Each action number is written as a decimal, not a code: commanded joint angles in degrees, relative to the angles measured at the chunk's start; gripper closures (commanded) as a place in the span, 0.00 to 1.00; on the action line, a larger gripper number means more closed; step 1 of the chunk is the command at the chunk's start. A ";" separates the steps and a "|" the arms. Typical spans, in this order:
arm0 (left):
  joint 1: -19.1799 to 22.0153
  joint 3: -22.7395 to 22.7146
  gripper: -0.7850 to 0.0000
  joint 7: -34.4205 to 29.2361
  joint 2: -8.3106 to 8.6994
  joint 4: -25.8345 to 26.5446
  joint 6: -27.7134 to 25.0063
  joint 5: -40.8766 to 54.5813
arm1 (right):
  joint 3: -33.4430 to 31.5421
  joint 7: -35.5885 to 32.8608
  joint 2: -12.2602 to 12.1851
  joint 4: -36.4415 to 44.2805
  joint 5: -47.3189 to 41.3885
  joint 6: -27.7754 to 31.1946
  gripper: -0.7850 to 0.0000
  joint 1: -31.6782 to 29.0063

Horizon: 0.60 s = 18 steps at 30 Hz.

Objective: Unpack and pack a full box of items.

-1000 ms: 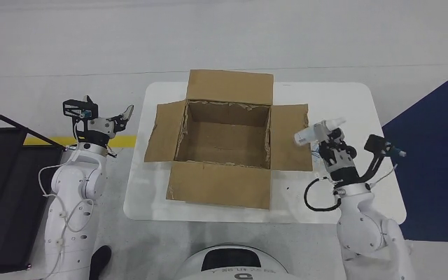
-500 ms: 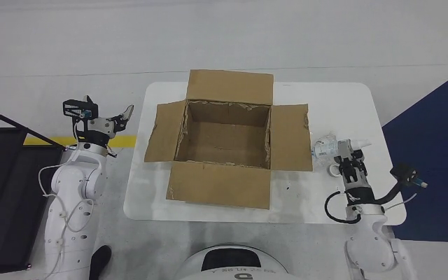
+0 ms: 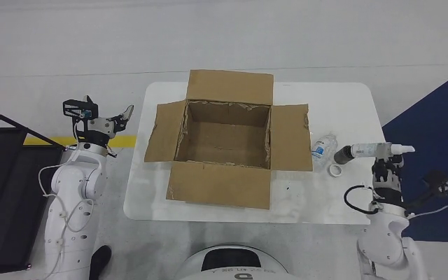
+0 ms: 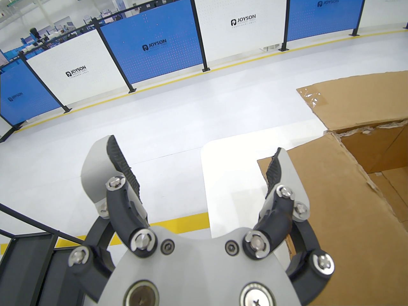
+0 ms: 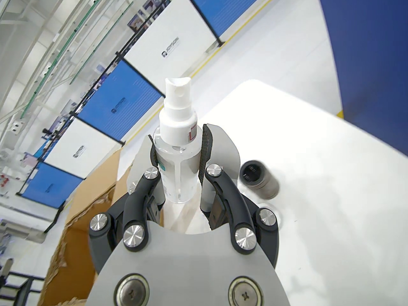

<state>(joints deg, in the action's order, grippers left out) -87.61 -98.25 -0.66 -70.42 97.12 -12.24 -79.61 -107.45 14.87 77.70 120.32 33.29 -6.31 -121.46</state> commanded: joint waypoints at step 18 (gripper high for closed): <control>0.00 0.00 0.00 0.00 0.00 0.00 0.00 0.00 | 7.16 18.16 1.11 -30.05 26.79 -14.83 1.00 15.85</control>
<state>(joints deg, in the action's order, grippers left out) -87.61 -98.25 -0.66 -70.42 97.12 -12.24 -79.61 -100.09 33.48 78.85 90.66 59.42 -21.23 -105.51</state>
